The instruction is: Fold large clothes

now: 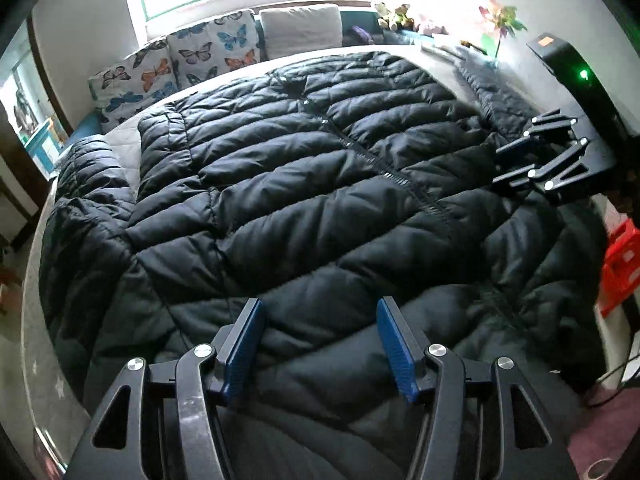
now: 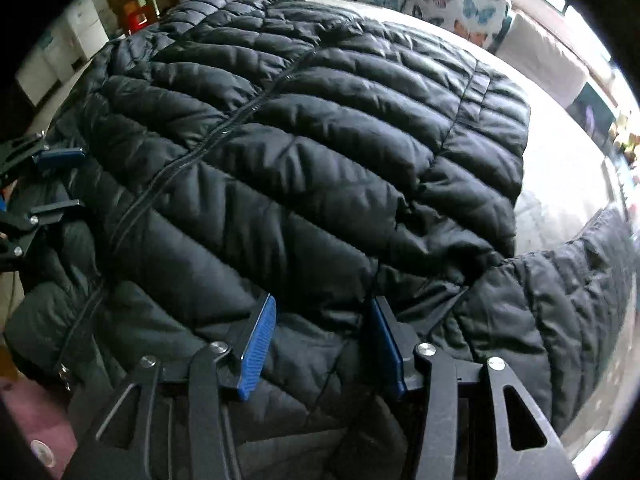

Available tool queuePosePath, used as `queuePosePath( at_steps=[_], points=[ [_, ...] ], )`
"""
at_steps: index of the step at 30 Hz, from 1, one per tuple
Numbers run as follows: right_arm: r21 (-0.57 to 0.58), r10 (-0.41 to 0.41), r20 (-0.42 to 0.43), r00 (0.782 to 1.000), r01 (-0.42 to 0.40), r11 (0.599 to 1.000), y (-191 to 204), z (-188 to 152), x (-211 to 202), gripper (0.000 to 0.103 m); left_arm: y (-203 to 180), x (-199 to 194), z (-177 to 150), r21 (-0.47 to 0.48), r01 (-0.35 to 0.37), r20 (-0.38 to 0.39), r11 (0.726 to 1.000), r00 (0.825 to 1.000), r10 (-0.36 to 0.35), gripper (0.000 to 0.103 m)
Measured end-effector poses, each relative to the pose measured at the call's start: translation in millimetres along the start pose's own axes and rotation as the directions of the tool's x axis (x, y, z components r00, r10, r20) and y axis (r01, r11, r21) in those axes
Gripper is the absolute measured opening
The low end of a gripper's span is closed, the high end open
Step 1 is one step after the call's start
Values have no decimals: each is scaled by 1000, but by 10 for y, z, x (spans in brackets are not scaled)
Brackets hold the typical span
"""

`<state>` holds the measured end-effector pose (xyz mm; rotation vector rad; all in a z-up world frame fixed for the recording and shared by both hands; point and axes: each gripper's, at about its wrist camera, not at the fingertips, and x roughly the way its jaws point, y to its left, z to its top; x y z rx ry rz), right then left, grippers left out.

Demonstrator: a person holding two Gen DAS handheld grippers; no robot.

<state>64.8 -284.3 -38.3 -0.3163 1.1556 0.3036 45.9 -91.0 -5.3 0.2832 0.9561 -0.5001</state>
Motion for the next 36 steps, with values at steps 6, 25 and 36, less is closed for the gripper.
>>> queuePosePath(
  at_steps=[6, 25, 36],
  points=[
    [-109, 103, 64, 993, -95, 990, 378, -180, -409, 54, -233, -326, -122, -9, 127, 59, 992, 990, -127, 66],
    [-59, 241, 160, 957, -235, 970, 607, -49, -188, 62, -68, -444, -380, -84, 207, 87, 975, 976, -200, 73],
    [-66, 249, 120, 961, -242, 968, 752, 66, 36, 66, 1874, -710, 44, -474, -70, 150, 878, 976, 159, 75]
  ],
)
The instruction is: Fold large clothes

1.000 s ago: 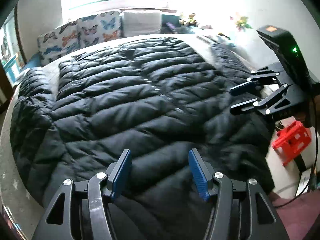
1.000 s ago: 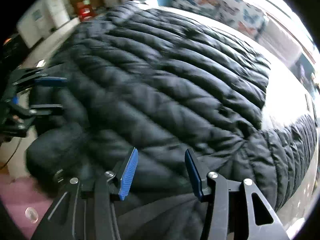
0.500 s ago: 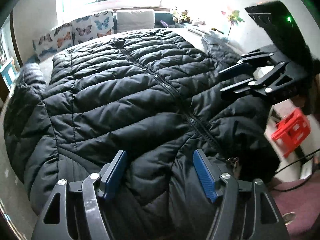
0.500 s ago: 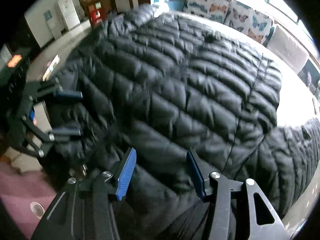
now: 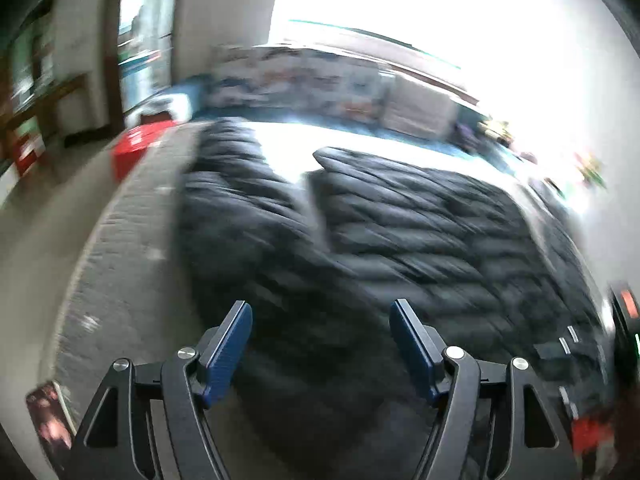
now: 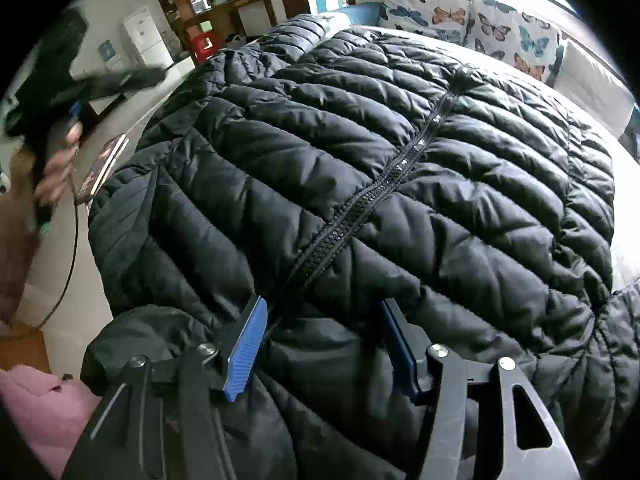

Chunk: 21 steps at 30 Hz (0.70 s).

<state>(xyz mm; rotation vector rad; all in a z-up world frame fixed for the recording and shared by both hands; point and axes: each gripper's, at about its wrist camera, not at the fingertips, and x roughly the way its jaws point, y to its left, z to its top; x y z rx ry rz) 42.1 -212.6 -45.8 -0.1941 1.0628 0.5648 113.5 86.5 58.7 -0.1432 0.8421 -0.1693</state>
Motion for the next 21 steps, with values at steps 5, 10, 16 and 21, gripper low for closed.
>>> queuePosePath(
  at_steps=[5, 10, 16, 21],
  points=[
    [3, 7, 6, 1000, -7, 1000, -1, 11, 48, 72, 845, 491, 543, -219, -31, -36, 975, 999, 24, 75],
    [11, 28, 2, 1000, -28, 1000, -8, 3, 57, 76, 1461, 979, 871, -385, -38, -77, 922, 997, 9, 75],
    [12, 37, -4, 999, -37, 999, -16, 19, 76, 80, 1911, 1500, 1025, -525, 72, -84, 848, 987, -135, 75],
    [15, 37, -6, 999, -37, 999, -15, 31, 81, 81, 2083, 1743, 1087, -565, 170, -46, 807, 970, -237, 72]
  ],
)
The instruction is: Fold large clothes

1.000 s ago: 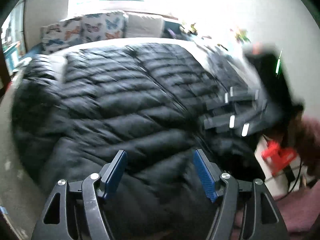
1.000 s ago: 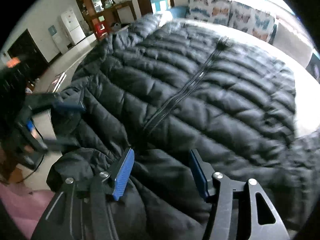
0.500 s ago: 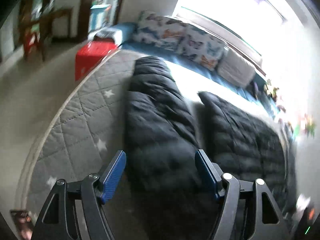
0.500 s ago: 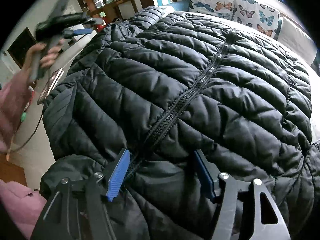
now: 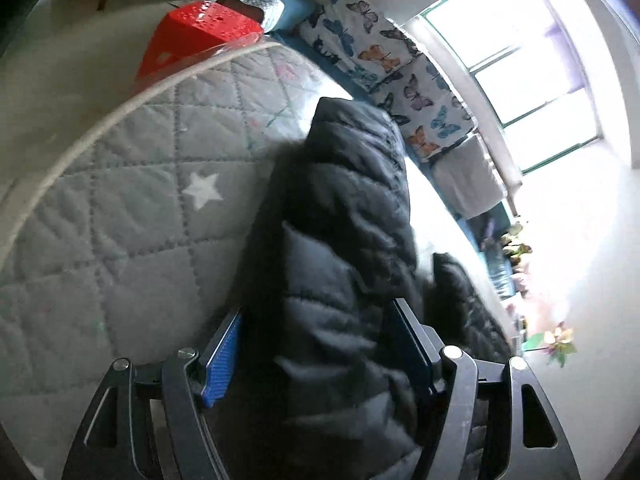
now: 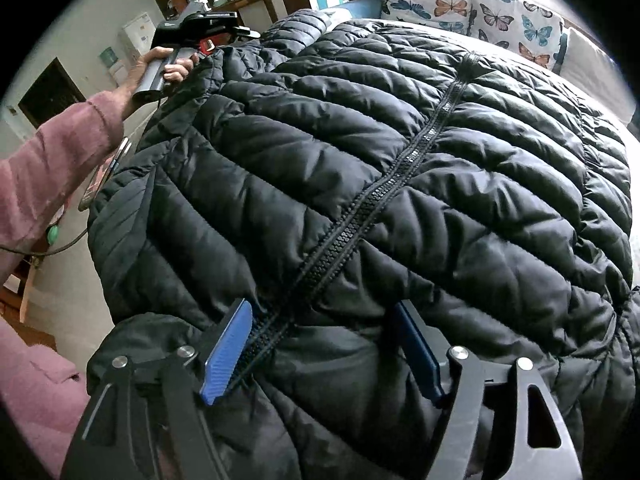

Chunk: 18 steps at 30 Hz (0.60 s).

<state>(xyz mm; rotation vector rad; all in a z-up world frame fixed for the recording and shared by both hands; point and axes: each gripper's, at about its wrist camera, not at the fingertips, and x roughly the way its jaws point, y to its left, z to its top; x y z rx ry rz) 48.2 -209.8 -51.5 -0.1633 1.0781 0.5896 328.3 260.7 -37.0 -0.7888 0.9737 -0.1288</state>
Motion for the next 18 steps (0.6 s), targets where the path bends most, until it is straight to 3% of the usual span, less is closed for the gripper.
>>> queuePosePath(
  at_steps=[1, 4, 5, 6, 12, 18],
  points=[
    [2, 0, 2, 1000, 0, 1000, -2, -1, -1, 81, 10, 41, 33, -6, 30, -13, 1000, 999, -30, 70],
    [16, 3, 8, 1000, -3, 1000, -17, 8, 8, 81, -52, 112, 70, 20, 13, -9, 1000, 1000, -13, 41],
    [20, 1, 8, 1000, -1, 1000, -16, 15, 11, 81, -86, 118, 70, 36, 0, -2, 999, 1000, 0, 23],
    [20, -1, 7, 1000, 1, 1000, -12, 17, 11, 81, -123, 103, 58, 41, 3, 10, 999, 1000, -4, 13],
    [39, -8, 16, 1000, 7, 999, -7, 15, -4, 81, -434, -432, 10, 77, 45, 150, 996, 987, -57, 7],
    [83, -7, 57, 998, 2, 997, -36, 10, -111, 81, -1066, -1285, -298, 265, 95, 264, 959, 950, -167, 7]
  ],
)
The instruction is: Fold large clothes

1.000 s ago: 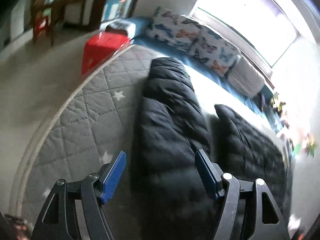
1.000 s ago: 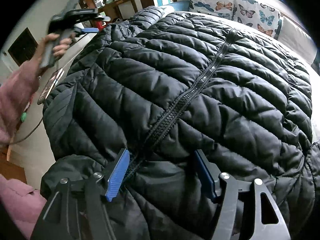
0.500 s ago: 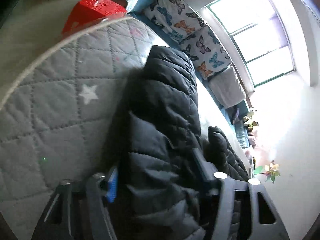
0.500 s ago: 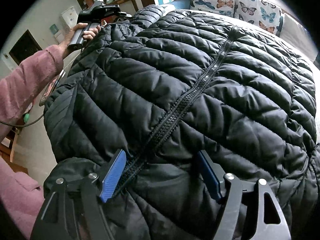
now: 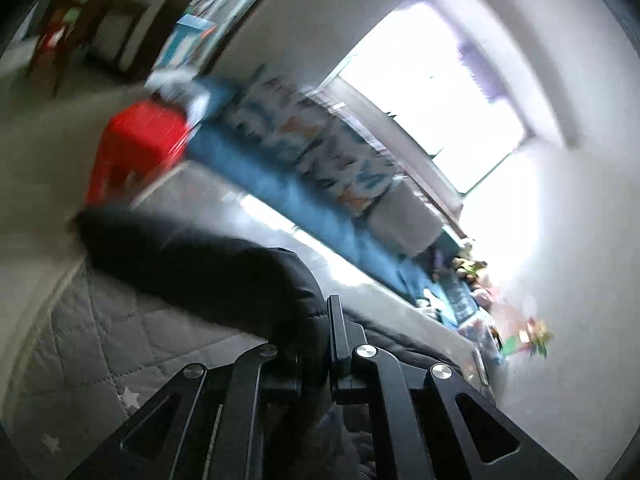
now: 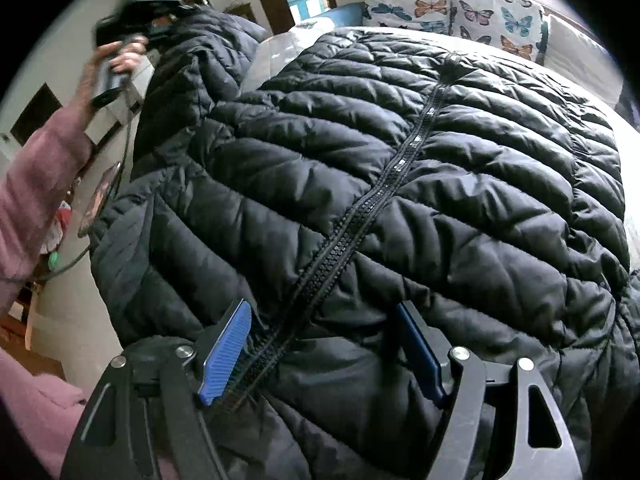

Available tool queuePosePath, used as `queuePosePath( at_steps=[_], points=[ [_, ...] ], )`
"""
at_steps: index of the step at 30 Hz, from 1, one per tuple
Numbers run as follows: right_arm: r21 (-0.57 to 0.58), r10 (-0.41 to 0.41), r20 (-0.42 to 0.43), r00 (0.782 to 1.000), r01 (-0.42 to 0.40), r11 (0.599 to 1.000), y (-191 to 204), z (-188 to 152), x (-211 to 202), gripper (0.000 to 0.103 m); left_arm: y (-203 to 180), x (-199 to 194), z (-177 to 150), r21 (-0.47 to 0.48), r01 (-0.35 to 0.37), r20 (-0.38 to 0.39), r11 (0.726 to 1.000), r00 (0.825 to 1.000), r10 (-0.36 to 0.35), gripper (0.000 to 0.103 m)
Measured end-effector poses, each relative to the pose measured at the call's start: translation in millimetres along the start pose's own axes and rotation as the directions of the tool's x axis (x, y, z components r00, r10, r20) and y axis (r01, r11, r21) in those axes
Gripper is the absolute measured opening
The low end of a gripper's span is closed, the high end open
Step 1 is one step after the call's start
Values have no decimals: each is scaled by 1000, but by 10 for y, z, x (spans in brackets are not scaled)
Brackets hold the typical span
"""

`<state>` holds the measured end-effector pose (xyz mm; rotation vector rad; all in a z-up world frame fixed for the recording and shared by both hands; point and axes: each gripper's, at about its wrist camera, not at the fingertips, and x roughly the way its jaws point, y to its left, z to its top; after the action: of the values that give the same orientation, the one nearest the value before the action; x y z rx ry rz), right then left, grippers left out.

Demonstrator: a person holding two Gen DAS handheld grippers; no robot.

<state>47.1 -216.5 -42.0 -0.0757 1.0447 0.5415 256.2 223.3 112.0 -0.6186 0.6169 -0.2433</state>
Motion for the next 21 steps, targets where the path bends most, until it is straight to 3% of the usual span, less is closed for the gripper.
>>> queuePosePath(
  at_steps=[4, 7, 13, 17, 21],
  points=[
    [2, -15, 73, 997, 15, 1000, -7, -27, -225, 81, -728, -388, -245, 171, 57, 33, 984, 997, -63, 7],
    [11, -32, 119, 992, 31, 999, -50, -87, -400, 81, -1249, -549, -586, 293, 104, 10, 950, 994, -112, 7],
    [82, -87, 181, 980, 73, 994, -273, -265, -689, 81, -2104, -526, -1534, 462, 188, -114, 867, 982, -152, 8],
    [166, -123, 210, 970, 88, 982, -493, -428, -836, 81, -2525, -393, -2333, 582, 211, -214, 785, 971, -102, 8],
    [249, -160, 234, 959, 100, 963, -699, -606, -961, 81, -2761, -187, -3168, 641, 253, -326, 724, 945, -42, 8]
  ],
)
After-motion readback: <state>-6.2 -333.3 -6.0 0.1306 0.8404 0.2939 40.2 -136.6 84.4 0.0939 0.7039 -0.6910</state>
